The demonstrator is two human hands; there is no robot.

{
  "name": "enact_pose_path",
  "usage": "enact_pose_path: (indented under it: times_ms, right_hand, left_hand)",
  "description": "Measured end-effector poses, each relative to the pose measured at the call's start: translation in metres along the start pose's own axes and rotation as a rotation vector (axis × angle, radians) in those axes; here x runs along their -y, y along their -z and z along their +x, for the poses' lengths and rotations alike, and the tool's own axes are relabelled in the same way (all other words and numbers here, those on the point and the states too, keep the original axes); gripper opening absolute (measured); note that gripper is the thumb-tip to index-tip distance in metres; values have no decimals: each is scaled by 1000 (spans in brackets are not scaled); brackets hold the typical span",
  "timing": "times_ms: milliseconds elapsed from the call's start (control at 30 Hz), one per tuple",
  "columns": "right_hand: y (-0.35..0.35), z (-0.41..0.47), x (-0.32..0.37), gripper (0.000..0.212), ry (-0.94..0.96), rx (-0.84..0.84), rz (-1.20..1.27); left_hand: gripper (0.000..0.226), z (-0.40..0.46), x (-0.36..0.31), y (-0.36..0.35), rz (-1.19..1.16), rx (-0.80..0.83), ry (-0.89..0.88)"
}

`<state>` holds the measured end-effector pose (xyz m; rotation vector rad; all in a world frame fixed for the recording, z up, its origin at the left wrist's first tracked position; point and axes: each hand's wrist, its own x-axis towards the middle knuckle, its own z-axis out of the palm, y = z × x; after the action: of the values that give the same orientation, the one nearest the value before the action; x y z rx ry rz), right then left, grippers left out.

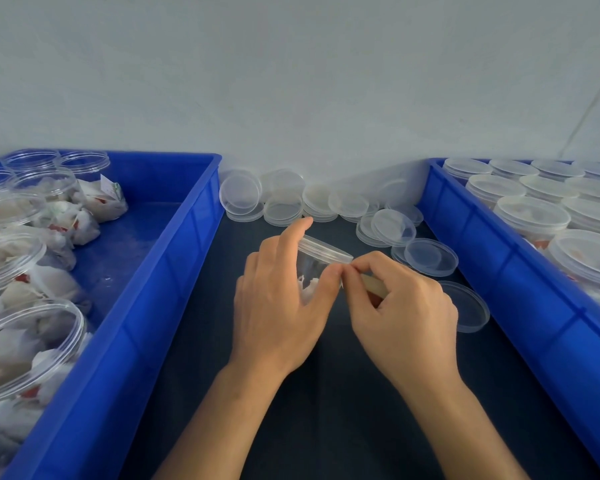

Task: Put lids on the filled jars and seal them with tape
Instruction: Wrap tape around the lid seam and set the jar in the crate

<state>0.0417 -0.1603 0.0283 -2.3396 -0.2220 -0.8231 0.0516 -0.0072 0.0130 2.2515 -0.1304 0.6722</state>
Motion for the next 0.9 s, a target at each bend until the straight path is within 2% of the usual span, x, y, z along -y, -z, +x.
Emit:
enact_pose_path:
  times_ms: [200,367,467,700,900]
  right_hand:
    - [-2,0,0,18,-5,16,-34]
    - [-2,-1,5,14,-48,108,-8]
    - [1,-1,6,24,-87,156,12]
    - [4,1,7,21,46,111,-163]
    - [4,4,3,20,70,117,-208]
  left_hand:
    - [59,1,1,-1,-41,-25,2]
    - [48,2,6,-1,-130,-13,29]
    - [46,2,8,0,-158,-22,26]
    - [31,8,12,5,-308,39,88]
    - [25,9,13,8,-386,66,94]
